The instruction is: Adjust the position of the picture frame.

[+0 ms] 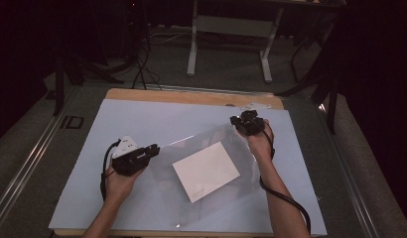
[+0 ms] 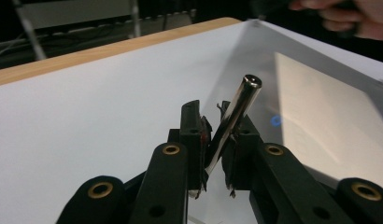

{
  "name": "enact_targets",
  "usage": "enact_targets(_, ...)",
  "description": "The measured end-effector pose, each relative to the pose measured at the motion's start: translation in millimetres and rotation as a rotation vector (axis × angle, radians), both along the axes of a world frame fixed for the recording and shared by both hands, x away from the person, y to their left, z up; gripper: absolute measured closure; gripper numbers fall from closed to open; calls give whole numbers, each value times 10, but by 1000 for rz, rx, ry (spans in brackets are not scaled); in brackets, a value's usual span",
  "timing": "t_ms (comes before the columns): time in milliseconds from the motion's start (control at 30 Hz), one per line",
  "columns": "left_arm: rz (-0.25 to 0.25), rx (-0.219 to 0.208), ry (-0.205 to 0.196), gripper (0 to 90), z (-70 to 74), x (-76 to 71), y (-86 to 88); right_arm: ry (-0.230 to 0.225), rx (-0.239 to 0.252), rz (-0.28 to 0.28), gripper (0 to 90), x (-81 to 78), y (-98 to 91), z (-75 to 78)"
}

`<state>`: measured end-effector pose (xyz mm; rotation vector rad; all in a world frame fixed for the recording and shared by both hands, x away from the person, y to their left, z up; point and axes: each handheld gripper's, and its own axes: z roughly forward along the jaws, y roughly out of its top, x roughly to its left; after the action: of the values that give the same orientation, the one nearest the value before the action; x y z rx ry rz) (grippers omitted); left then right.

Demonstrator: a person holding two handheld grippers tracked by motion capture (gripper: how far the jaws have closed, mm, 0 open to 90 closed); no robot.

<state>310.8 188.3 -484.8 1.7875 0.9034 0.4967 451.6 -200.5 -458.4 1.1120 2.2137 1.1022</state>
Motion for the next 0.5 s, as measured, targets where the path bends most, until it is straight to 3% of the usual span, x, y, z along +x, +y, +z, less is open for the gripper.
enact_targets(200, 37, -46, 71, 795, -47, 319, 90, -23, -34, 16, 856, -120, -68, 8)
enact_targets(267, 36, -50, 77, 794, -51, 358, 99, -25, -43, 17, 857, -141, -78, 10)
enact_targets(433, 51, -40, 108, 796, -49, 577, 116, -13, -54, 19, 857, -208, -120, 6)
enact_targets(467, 65, -53, 138, 794, -51, 720, 140, 2, -61, 21, 857, -247, -130, -1)
enact_targets(500, 72, -61, 151, 792, -59, 769, 154, 5, -58, 21, 857, -260, -131, -5)
